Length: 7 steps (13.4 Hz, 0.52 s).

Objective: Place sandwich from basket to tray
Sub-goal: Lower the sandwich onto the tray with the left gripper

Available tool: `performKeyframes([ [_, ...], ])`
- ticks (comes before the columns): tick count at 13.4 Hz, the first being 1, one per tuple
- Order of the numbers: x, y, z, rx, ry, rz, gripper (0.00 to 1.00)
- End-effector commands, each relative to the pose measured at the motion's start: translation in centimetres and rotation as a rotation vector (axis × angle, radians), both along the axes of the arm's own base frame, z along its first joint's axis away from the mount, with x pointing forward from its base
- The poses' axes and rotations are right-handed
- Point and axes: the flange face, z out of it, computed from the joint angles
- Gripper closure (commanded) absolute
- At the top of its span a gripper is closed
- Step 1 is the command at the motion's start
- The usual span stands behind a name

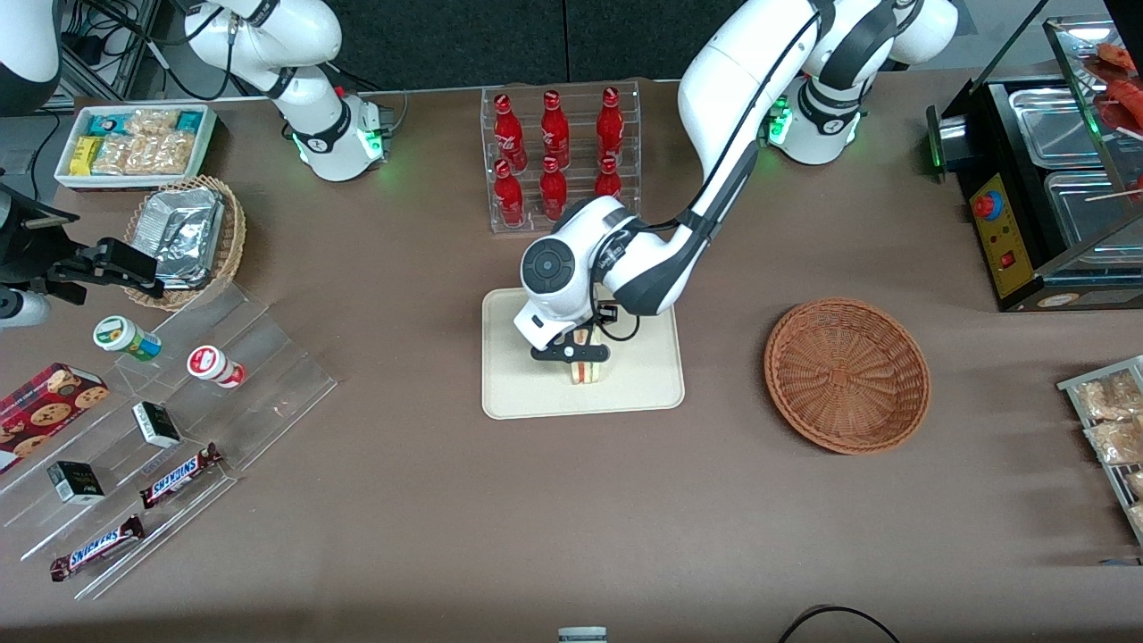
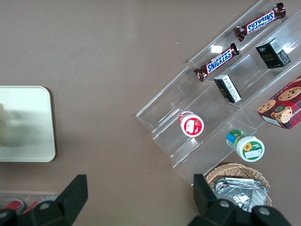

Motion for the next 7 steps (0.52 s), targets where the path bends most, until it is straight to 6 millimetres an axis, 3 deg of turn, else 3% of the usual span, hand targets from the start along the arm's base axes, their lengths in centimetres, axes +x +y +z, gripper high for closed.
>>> performKeyframes([
  [1,-0.25,-0.01,-0.29,0.01,-0.021,-0.01,0.61],
  [2,-0.24,-0.03,-0.28,0.008,-0.022,-0.012,0.01],
  [7,-0.11,-0.01,0.56,0.007,-0.028,-0.002,0.0],
])
